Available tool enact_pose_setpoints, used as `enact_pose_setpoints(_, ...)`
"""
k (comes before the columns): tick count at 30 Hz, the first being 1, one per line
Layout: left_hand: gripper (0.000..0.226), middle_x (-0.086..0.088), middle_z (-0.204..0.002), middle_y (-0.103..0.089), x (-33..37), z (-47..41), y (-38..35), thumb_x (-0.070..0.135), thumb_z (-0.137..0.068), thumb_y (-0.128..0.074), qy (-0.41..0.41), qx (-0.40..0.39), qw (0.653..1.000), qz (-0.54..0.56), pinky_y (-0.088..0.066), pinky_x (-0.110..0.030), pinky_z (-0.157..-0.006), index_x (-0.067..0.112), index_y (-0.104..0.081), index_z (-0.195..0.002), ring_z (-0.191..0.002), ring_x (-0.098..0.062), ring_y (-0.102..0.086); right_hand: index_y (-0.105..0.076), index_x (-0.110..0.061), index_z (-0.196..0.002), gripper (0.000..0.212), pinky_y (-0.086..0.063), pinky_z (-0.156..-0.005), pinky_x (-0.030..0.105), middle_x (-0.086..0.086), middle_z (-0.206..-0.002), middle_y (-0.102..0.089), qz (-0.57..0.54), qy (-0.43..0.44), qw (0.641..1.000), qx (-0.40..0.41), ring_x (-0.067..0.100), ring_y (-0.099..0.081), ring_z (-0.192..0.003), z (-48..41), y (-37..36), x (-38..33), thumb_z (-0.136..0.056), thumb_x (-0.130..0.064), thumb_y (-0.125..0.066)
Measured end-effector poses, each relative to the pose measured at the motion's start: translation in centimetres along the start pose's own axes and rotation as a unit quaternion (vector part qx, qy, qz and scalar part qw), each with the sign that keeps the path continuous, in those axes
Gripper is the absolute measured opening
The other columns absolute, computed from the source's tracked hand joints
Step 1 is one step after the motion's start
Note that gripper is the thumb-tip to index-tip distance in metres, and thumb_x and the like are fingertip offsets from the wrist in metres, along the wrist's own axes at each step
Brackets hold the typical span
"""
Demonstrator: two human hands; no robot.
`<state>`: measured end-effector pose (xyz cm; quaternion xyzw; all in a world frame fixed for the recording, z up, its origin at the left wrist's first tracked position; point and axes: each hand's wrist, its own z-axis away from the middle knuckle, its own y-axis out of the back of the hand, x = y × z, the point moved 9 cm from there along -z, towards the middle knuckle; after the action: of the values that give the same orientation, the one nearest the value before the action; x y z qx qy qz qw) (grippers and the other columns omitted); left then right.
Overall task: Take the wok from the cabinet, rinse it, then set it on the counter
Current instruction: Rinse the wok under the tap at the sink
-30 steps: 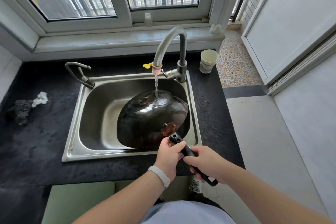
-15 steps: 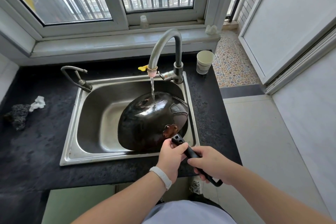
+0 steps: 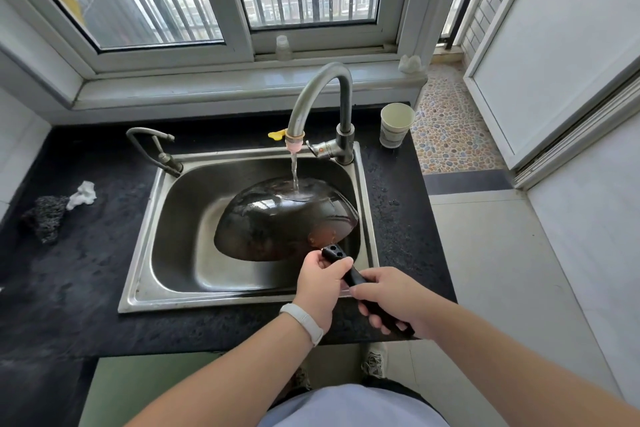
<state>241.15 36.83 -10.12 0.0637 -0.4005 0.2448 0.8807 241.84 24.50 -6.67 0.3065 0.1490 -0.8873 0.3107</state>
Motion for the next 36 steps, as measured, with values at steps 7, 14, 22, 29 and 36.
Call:
enact_pose_setpoints(7, 0.024, -0.015, -0.105, -0.066, 1.0, -0.7, 0.1, 0.010, -0.087, -0.068, -0.010, 0.010, 1.000, -0.023, -0.058, -0.033, -0.074, 0.009, -0.057, -0.109, -0.091, -0.022, -0.067, -0.064, -0.009, -0.109, 0.014, -0.041, -0.043, 0.022, 0.005, -0.070, -0.059, -0.043, -0.019, 0.999, -0.004, 0.012, -0.050, -0.049, -0.6, 0.0, -0.3, -0.099, -0.017, -0.058)
enact_pose_setpoints(14, 0.029, -0.015, -0.100, -0.065, 1.2, -1.3, -0.1, 0.015, -0.081, -0.073, -0.020, -0.002, 0.999, -0.035, -0.057, -0.052, -0.087, 0.010, -0.058, -0.105, -0.099, -0.034, -0.067, -0.065, -0.015, -0.095, 0.003, -0.047, -0.047, 0.025, 0.005, -0.071, -0.063, 0.081, 0.024, 0.996, 0.021, 0.013, -0.056, -0.047, -0.8, 0.7, -1.7, -0.093, -0.017, -0.065)
enact_pose_setpoints(22, 0.031, -0.016, -0.090, -0.064, 1.4, -1.2, -0.6, 0.026, -0.071, -0.074, -0.053, 0.004, 0.992, -0.116, -0.057, -0.053, -0.083, 0.013, -0.058, -0.095, -0.089, -0.032, -0.066, -0.062, -0.011, -0.094, 0.009, -0.045, -0.044, 0.025, 0.008, -0.071, -0.060, 0.121, 0.036, 0.991, 0.040, 0.016, -0.057, -0.047, -0.6, 0.9, -1.8, -0.087, -0.014, -0.068)
enact_pose_setpoints(29, 0.024, -0.015, -0.092, -0.062, 1.1, -1.6, -1.6, 0.015, -0.080, -0.072, -0.065, -0.013, 0.988, -0.139, -0.057, -0.047, -0.074, 0.013, -0.054, -0.096, -0.080, -0.024, -0.061, -0.054, -0.017, -0.096, 0.004, -0.040, -0.040, 0.022, 0.004, -0.068, -0.054, 0.179, 0.003, 0.982, 0.058, 0.008, -0.047, -0.041, -0.5, 0.7, -1.2, -0.099, -0.016, -0.051)
enact_pose_setpoints(36, 0.028, -0.009, -0.084, -0.057, 0.7, -1.8, -2.0, 0.014, -0.077, -0.073, -0.067, -0.018, 0.989, -0.134, -0.056, -0.043, -0.074, 0.011, -0.052, -0.095, -0.076, -0.021, -0.057, -0.056, -0.015, -0.095, 0.011, -0.048, -0.061, 0.031, 0.001, -0.079, -0.057, 0.278, 0.046, 0.947, 0.155, 0.017, -0.056, -0.069, -1.0, 1.5, -1.3, -0.092, -0.025, -0.060)
